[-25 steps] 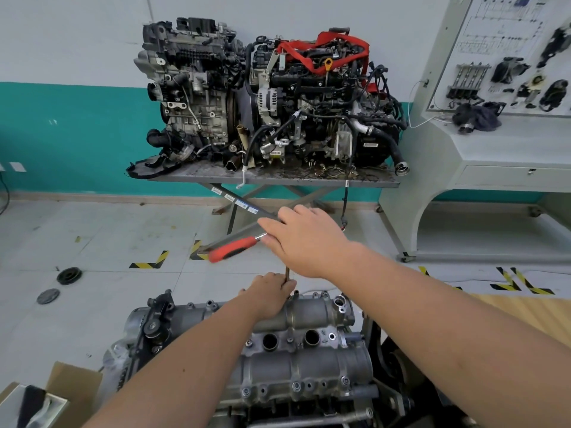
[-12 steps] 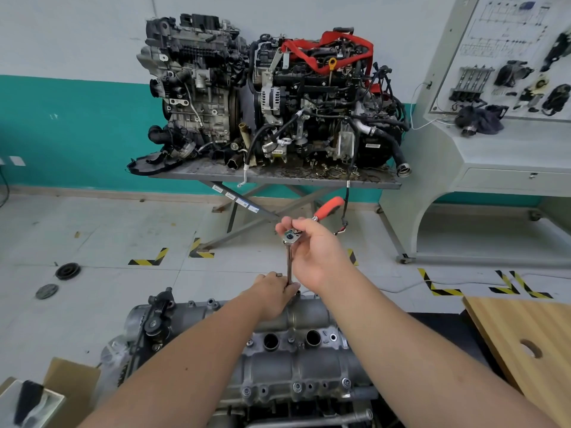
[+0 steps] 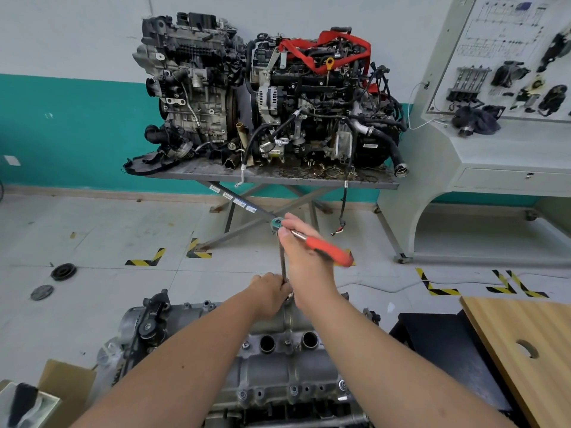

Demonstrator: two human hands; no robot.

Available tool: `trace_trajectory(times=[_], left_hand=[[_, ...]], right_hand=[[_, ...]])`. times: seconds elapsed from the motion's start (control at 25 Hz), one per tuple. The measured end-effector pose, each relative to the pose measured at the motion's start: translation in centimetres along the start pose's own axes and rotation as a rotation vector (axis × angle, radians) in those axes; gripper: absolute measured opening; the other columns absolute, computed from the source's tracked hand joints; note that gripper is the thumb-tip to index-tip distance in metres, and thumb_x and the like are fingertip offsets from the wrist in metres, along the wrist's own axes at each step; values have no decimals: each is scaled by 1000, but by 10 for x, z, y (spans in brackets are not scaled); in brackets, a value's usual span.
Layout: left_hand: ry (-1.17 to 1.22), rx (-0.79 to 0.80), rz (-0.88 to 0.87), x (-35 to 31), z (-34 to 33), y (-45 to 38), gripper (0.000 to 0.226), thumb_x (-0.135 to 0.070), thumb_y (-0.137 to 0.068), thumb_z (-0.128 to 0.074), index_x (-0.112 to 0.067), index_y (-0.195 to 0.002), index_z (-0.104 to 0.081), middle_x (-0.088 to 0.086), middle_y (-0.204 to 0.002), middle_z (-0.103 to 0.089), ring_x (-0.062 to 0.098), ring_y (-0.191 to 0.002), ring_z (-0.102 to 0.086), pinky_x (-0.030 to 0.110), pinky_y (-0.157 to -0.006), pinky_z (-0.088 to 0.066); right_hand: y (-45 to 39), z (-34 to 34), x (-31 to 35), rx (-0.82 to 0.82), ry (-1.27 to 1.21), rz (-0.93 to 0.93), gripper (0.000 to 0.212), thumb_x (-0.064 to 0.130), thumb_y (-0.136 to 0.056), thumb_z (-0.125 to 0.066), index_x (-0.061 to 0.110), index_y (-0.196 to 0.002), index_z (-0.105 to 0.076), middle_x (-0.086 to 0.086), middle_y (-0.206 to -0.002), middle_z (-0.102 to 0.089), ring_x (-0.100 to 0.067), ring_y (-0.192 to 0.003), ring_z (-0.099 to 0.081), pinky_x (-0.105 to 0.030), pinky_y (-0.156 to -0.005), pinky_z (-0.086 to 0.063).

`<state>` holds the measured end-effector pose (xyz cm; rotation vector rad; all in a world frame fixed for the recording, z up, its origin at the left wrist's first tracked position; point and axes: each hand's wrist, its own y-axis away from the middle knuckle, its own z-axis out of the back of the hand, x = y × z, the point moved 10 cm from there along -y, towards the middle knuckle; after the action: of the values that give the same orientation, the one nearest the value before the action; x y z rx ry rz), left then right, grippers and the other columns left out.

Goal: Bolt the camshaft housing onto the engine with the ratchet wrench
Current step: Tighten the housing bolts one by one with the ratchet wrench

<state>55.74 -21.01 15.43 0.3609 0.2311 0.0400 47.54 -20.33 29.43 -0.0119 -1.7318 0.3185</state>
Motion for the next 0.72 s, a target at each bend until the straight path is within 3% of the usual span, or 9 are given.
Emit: trace_trajectory(times=[0.08, 0.12, 0.2, 0.24, 0.32, 0.44, 0.56, 0.64, 0.72], left_hand=[[205, -56, 70, 2, 8, 4, 34, -12, -104, -37, 1, -133, -48, 19, -141, -49, 33, -129, -47, 27, -100, -40], [334, -82, 71, -1, 13, 6, 38, -10, -105, -38, 3, -140, -43, 18, -146, -45, 31, -132, -47, 20, -96, -45], [505, -193, 17, -5, 21, 9, 44, -7, -105, -41, 0, -147, -35, 12, -150, -41, 23, -132, -48, 5, -82, -45], [413, -201, -34, -7, 25, 11, 44, -7, -104, -42, -4, -147, -37, 11, -151, -42, 23, -131, -48, 8, -89, -43], [116, -106, -59, -9, 11, 9, 41, -12, -104, -36, -11, -145, -40, 14, -148, -43, 29, -128, -46, 32, -102, -40], [101, -19, -2, 0, 0, 1, 39, -24, -107, -29, -18, -143, -42, 12, -147, -42, 32, -128, -42, 42, -103, -34], [148, -6, -34, 4, 2, 1, 39, -57, -102, -27, -35, -113, -58, 0, -133, -51, 27, -127, -46, 51, -109, -29], [31, -154, -55, 10, 20, 4, 41, -63, -98, -31, -37, -117, -56, -10, -135, -50, 20, -129, -47, 56, -112, -24], [-48, -277, -99, 6, 35, 12, 36, -60, -99, -33, -33, -103, -56, -6, -126, -61, 17, -125, -51, 47, -113, -25]], right_hand=[[6, -6, 19, 95, 204, 246, 22, 8, -92, -65, 20, -106, -76, -4, -140, -58, -3, -122, -58, -21, -98, -48], [6, -13, 25, 187, 341, 342, 27, 7, -87, -65, 14, -111, -75, -11, -144, -54, -9, -123, -58, -25, -97, -49], [15, -35, 37, 328, 942, 712, 35, 5, -81, -65, 7, -116, -70, -15, -143, -55, -31, -124, -57, -42, -100, -47], [18, -44, 37, 370, 1206, 833, 39, 11, -83, -65, 7, -122, -66, -15, -139, -57, -36, -120, -57, -49, -103, -43], [12, -50, 38, 429, 1548, 858, 49, 35, -96, -55, 13, -139, -53, -13, -128, -59, -35, -111, -56, -56, -111, -35], [1, -59, 38, 557, 1773, 724, 52, 48, -104, -32, 18, -145, -43, -8, -122, -61, -32, -112, -53, -54, -109, -33], [-22, -60, 34, 636, 1671, 343, 20, 29, -105, -35, 17, -106, -51, -6, -100, -60, -32, -99, -58, -42, -74, -41], [-32, -52, 22, 632, 1354, -7, 19, 21, -101, -41, 13, -88, -53, -7, -85, -60, -30, -82, -58, -35, -59, -39], [-29, -40, 5, 533, 795, -375, 13, 17, -98, -46, 10, -92, -56, -6, -78, -66, -28, -79, -65, -32, -62, -43]])
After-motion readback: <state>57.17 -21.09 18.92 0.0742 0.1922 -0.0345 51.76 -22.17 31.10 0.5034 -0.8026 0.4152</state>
